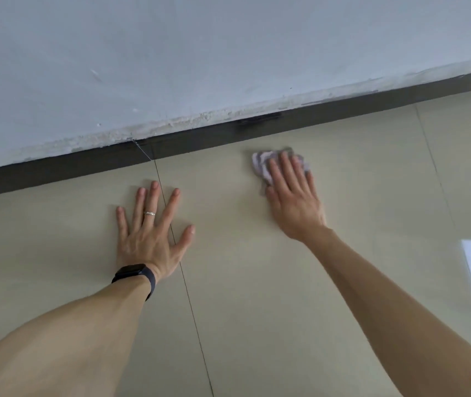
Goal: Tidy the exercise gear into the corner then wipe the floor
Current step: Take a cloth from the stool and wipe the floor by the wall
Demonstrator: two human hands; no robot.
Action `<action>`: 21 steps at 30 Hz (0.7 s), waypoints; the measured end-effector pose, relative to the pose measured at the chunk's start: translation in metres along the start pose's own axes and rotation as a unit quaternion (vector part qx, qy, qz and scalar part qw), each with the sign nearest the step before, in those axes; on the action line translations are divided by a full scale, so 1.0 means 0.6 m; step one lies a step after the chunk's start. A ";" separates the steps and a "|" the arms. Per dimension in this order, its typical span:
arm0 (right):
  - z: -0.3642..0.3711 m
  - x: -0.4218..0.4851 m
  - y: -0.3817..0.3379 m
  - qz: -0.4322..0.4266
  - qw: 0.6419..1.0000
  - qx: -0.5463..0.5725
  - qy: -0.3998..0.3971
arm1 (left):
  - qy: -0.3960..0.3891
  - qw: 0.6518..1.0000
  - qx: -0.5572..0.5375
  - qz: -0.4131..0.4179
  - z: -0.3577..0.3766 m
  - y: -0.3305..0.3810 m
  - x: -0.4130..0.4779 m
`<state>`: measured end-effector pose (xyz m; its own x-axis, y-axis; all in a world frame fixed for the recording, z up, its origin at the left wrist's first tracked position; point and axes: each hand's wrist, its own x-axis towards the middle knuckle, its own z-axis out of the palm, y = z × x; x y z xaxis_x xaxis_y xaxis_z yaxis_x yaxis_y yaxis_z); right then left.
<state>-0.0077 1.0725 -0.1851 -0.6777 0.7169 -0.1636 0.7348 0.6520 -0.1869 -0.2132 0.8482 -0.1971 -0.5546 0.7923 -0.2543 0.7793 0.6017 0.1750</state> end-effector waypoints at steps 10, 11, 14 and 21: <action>0.059 -0.213 -0.144 0.124 0.991 0.049 -0.023 | 0.016 1.000 -0.014 0.014 0.002 0.004 -0.001; 0.065 -0.238 -0.161 0.061 0.997 0.036 -0.031 | 0.021 1.000 -0.015 0.018 0.003 0.002 -0.003; 0.059 -0.261 -0.122 -0.097 0.994 -0.003 -0.041 | 0.022 0.999 -0.010 0.027 0.004 0.001 -0.004; 0.072 -0.205 -0.125 0.311 0.942 0.112 0.050 | 0.053 0.993 -0.041 0.098 -0.007 -0.073 -0.084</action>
<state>0.0192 0.9250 -0.1926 -0.1032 0.9701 -0.2197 0.9576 0.0372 -0.2856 -0.2209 0.7825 -0.1879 -0.4263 0.8982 -0.1072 0.8511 0.4384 0.2887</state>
